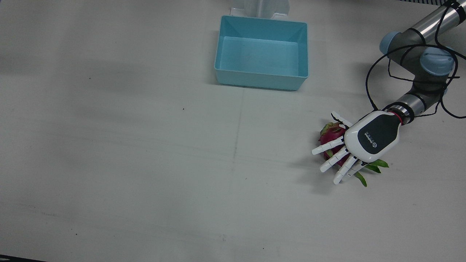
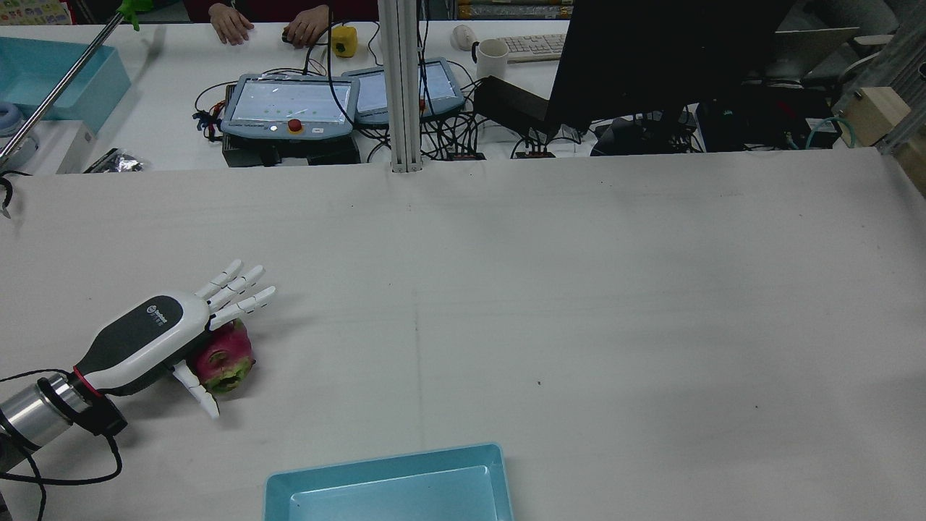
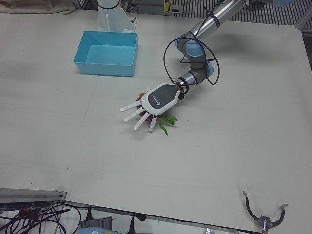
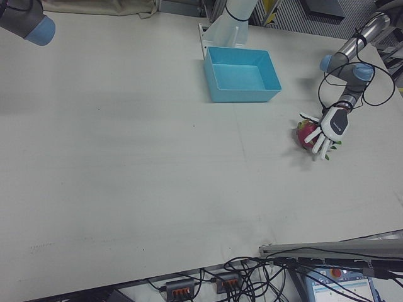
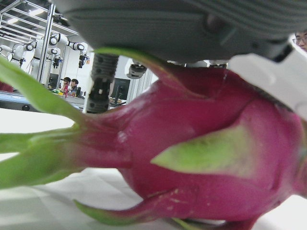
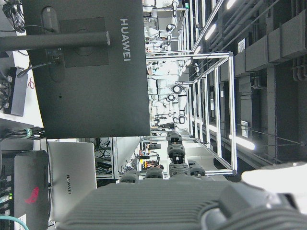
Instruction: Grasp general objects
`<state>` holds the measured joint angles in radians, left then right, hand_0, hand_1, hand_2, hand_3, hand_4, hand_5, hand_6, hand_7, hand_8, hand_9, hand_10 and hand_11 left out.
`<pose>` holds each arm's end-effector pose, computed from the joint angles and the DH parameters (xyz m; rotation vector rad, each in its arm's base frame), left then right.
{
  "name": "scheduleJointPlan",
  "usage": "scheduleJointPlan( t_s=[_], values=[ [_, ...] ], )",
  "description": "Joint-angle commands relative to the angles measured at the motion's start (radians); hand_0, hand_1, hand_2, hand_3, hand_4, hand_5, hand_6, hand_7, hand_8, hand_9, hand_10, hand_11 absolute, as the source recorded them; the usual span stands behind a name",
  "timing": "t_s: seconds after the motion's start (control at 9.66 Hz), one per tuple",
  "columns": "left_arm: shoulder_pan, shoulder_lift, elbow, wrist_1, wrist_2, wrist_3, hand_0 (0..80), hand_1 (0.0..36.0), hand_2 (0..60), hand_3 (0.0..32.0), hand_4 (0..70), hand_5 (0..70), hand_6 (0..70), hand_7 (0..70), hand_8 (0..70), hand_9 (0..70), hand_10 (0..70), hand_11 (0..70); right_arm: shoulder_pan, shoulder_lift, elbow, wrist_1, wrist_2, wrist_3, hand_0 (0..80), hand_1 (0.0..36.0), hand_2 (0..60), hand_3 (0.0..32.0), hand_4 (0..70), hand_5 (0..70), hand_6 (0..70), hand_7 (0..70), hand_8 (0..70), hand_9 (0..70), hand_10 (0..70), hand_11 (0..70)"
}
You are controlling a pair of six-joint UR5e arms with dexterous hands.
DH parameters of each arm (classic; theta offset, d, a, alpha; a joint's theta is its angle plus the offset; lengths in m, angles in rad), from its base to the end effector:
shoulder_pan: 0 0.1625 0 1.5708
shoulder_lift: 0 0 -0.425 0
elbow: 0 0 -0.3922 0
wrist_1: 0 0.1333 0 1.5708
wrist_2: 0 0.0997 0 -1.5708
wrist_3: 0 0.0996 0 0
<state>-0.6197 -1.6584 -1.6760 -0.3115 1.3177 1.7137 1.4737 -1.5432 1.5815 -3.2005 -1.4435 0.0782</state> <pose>0.3597 -0.4510 0.5514 0.9273 1.8893 -0.5520 0.0968 -0.5121 0.6740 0.0487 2.1467 -2.1885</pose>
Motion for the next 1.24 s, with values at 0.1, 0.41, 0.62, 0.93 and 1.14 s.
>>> scheduleJointPlan(
  t_s=[0.1,0.41,0.62,0.93,1.14],
  values=[
    [0.006,0.0,0.004,0.003,0.0,0.001,38.0,3.6,14.5,0.0,31.0,44.4,12.5,43.4,22.4,19.1,39.1,54.3,-0.001,0.0,0.0,-0.001,0.0,0.0,0.0,0.0,0.0,0.0,0.0,0.0,0.0,0.0,0.0,0.0,0.0,0.0],
    [0.006,0.0,0.004,0.006,-0.003,0.003,37.7,6.8,48.2,0.0,46.9,70.0,41.6,68.0,45.0,47.3,70.0,70.0,-0.001,0.0,-0.002,0.001,0.0,0.0,0.0,0.0,0.0,0.0,0.0,0.0,0.0,0.0,0.0,0.0,0.0,0.0],
    [0.006,-0.006,0.002,0.018,-0.006,0.029,39.5,9.4,60.0,0.0,70.0,70.0,70.0,70.0,70.0,70.0,70.0,70.0,-0.001,0.0,-0.002,-0.001,0.0,0.0,0.0,0.0,0.0,0.0,0.0,0.0,0.0,0.0,0.0,0.0,0.0,0.0],
    [-0.002,-0.006,-0.027,0.026,-0.006,0.015,21.6,10.3,60.0,0.0,70.0,70.0,70.0,70.0,70.0,70.0,70.0,70.0,-0.001,0.0,-0.002,-0.001,0.0,0.0,0.0,0.0,0.0,0.0,0.0,0.0,0.0,0.0,0.0,0.0,0.0,0.0],
    [-0.02,0.005,-0.123,0.067,-0.005,-0.011,17.9,8.0,60.0,0.0,70.0,70.0,70.0,70.0,70.0,70.0,70.0,70.0,0.0,0.0,0.0,-0.001,0.0,0.0,0.0,0.0,0.0,0.0,0.0,0.0,0.0,0.0,0.0,0.0,0.0,0.0]
  ],
)
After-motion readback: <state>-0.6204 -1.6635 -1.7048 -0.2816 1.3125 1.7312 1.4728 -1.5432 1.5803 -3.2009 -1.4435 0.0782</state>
